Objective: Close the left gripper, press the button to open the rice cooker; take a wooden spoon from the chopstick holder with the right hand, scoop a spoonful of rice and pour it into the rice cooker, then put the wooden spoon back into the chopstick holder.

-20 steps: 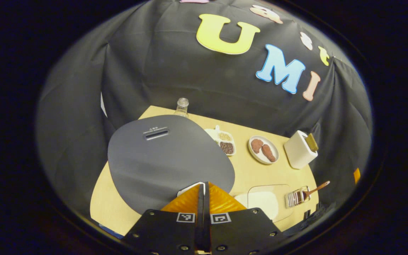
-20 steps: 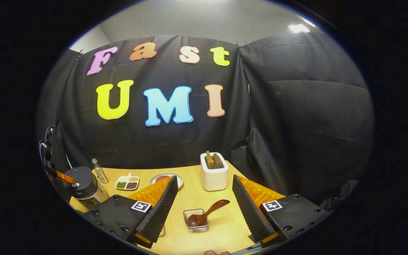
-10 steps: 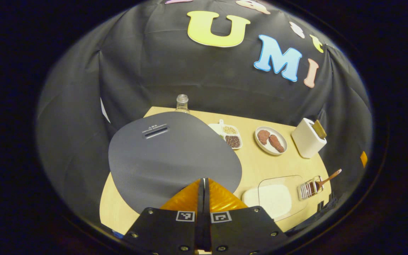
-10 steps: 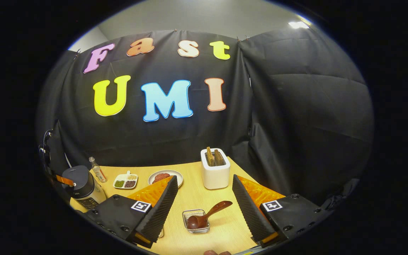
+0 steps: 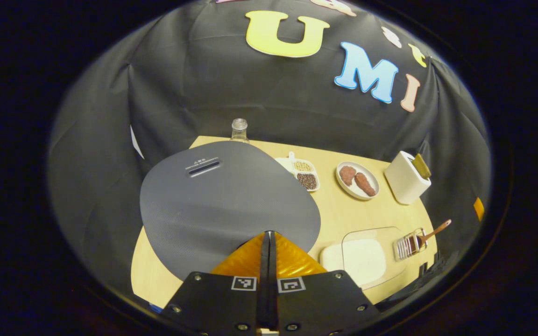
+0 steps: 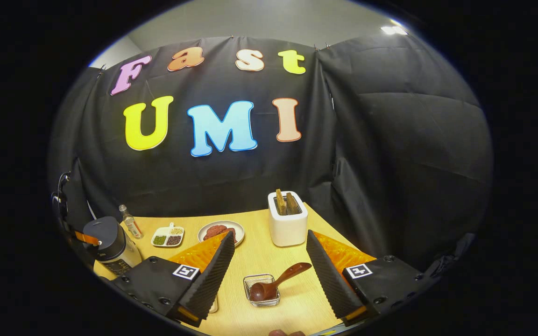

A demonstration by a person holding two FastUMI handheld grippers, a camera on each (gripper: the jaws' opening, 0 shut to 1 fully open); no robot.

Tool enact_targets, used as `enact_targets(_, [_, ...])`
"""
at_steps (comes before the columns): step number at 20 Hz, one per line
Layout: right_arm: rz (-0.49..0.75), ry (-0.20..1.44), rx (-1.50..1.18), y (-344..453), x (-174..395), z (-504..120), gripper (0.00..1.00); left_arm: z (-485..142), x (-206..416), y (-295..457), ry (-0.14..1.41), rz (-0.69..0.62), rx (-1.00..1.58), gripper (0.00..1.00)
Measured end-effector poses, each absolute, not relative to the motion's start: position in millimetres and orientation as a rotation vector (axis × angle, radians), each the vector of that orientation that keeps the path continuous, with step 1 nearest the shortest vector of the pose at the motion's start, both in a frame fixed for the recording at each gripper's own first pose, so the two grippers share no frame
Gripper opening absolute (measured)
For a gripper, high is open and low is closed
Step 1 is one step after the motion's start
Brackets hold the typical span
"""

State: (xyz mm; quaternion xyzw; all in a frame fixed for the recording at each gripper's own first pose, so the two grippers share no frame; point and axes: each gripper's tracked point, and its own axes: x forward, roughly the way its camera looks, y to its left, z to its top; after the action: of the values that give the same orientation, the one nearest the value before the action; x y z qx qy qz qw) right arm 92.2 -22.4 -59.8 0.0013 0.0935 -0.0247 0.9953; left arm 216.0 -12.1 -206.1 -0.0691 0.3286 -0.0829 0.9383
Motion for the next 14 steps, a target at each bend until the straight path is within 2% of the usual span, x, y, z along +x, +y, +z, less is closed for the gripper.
enact_targets(1, [-0.052, 0.188, 0.005, -23, 90, -59, 0.98, -206, 216, -13, 0.664, -0.17, -0.148, 0.02])
enact_targets(2, [-0.056, 0.188, 0.009, -24, 89, -59, 0.93, -203, 216, -13, 0.652, -0.171, -0.148, 0.02])
enact_targets(3, [-0.059, 0.187, 0.013, -25, 87, -58, 0.98, -200, 215, -12, 0.635, -0.166, -0.142, 0.02])
enact_targets(4, [-0.065, 0.186, 0.016, -26, 84, -57, 0.98, -191, 216, -10, 0.602, -0.151, -0.138, 0.02])
enact_targets(5, [-0.07, 0.182, 0.017, -27, 82, -56, 0.93, -181, 216, -7, 0.567, -0.132, -0.13, 0.02])
enact_targets(6, [-0.075, 0.178, 0.016, -28, 78, -55, 0.98, -166, 215, -5, 0.519, -0.114, -0.112, 0.02])
enact_targets(7, [-0.08, 0.176, 0.013, -29, 75, -54, 0.93, -150, 213, -3, 0.463, -0.096, -0.083, 0.02])
enact_targets(10, [-0.091, 0.172, 0.008, -28, 64, -53, 0.93, -77, 209, 12, 0.278, -0.045, 0.001, 0.02])
enact_targets(11, [-0.097, 0.171, 0.007, -29, 59, -52, 0.93, -53, 205, 18, 0.217, -0.031, 0.013, 0.05])
enact_targets(12, [-0.104, 0.171, 0.007, -31, 56, -53, 0.98, -32, 200, 21, 0.166, -0.022, 0.017, 0.02])
enact_targets(14, [-0.121, 0.176, 0.017, -32, 48, -55, 0.98, -9, 185, 24, 0.108, -0.031, 0.004, 0.01])
